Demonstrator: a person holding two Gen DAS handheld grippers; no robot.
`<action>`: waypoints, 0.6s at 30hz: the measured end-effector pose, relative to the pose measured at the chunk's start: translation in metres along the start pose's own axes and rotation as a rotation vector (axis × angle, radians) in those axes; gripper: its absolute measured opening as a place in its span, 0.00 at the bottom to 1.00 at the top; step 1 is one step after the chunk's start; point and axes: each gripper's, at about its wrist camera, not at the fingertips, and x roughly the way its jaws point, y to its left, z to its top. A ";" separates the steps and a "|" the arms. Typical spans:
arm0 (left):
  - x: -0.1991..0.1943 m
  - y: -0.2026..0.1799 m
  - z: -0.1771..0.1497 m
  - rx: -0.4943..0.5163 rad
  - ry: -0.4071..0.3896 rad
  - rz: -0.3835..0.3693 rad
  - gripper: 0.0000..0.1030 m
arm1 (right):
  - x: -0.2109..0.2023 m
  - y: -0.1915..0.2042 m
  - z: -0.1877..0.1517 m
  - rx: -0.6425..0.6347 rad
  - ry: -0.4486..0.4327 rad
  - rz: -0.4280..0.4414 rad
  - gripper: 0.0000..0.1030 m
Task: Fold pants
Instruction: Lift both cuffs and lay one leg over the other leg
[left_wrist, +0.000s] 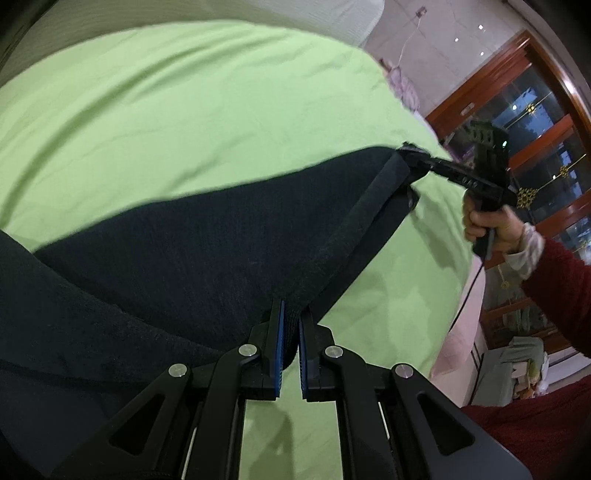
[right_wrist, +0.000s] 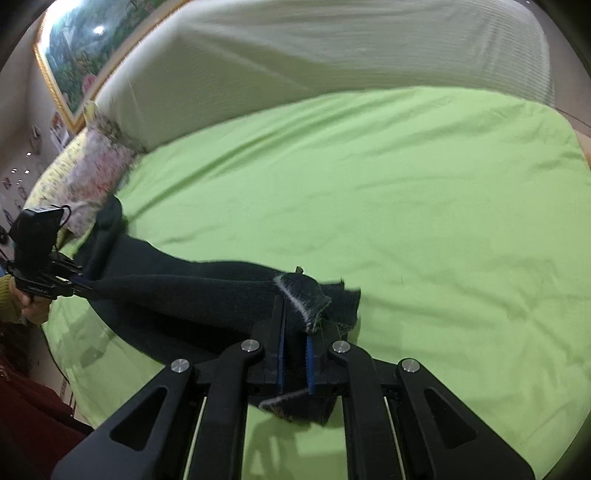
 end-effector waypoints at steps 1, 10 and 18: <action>0.005 0.001 -0.002 -0.002 0.013 0.010 0.06 | 0.001 0.000 -0.001 0.010 0.007 -0.017 0.14; 0.001 0.011 0.001 -0.153 0.005 0.022 0.41 | -0.026 -0.003 -0.010 0.177 -0.001 -0.099 0.51; -0.048 0.051 0.010 -0.390 -0.138 0.074 0.58 | -0.053 0.033 -0.001 0.219 -0.134 -0.102 0.51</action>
